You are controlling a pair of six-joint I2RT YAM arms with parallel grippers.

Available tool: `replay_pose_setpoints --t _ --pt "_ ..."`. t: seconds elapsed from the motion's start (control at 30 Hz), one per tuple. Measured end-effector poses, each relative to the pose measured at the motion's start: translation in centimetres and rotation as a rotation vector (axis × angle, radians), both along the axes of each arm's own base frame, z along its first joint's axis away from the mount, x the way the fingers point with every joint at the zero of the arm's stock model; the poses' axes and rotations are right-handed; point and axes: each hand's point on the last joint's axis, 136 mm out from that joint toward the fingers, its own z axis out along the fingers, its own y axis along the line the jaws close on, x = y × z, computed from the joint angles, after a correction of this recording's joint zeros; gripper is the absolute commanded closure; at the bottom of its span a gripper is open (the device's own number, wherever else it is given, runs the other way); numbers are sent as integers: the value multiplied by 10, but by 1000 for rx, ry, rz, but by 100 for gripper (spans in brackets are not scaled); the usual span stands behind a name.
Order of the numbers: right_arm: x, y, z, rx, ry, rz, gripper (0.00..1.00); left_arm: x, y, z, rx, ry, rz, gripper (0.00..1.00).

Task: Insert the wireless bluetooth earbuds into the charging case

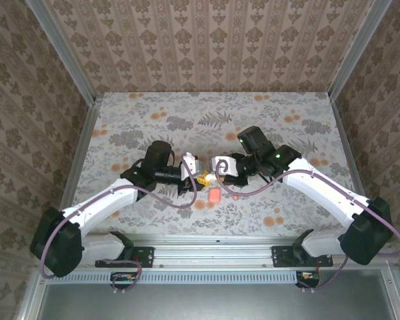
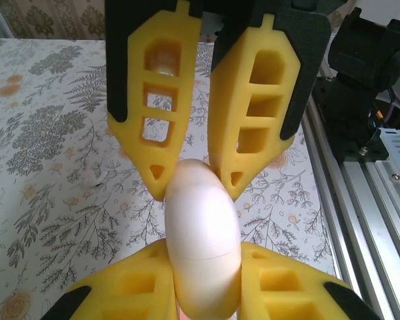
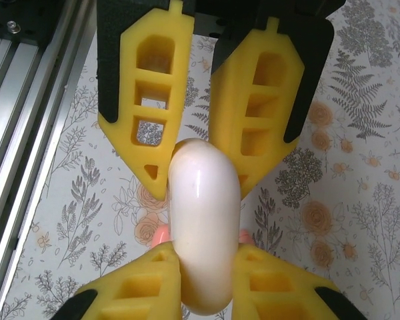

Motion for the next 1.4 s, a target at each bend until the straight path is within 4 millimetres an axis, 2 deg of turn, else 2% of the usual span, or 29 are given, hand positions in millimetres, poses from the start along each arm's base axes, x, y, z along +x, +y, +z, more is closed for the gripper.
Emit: replay_pose_setpoints --t 0.07,0.13,0.3,0.57,0.67,0.83,0.97,1.03,1.13,1.23,1.4 --pt "1 0 1 12 -3 -9 57 0 0 2 -8 -5 -3 86" --pt "1 -2 2 46 -2 -19 51 -1 -2 5 -22 -7 -15 86" --pt "-1 -17 10 168 51 -60 49 -4 -4 15 -85 -9 -46 86" --pt "-9 -14 33 342 141 -5 56 -7 -7 28 -155 -6 -77 86" --pt "-13 -11 35 367 170 21 58 -9 -7 31 -171 -3 -83 86" --pt "-16 -9 32 379 214 39 71 -10 -8 36 -190 -1 -89 86" --pt "-15 -9 31 381 223 38 87 -11 -7 35 -194 12 -87 85" --pt "-14 -9 32 381 220 38 92 -11 -7 35 -193 15 -85 79" --pt "-14 -9 32 375 211 39 91 -9 -7 34 -188 13 -73 66" --pt "-14 -7 30 345 193 30 90 -7 -6 31 -170 8 -61 59" --pt "-12 -5 30 321 160 28 90 -6 -5 26 -148 14 -50 55"
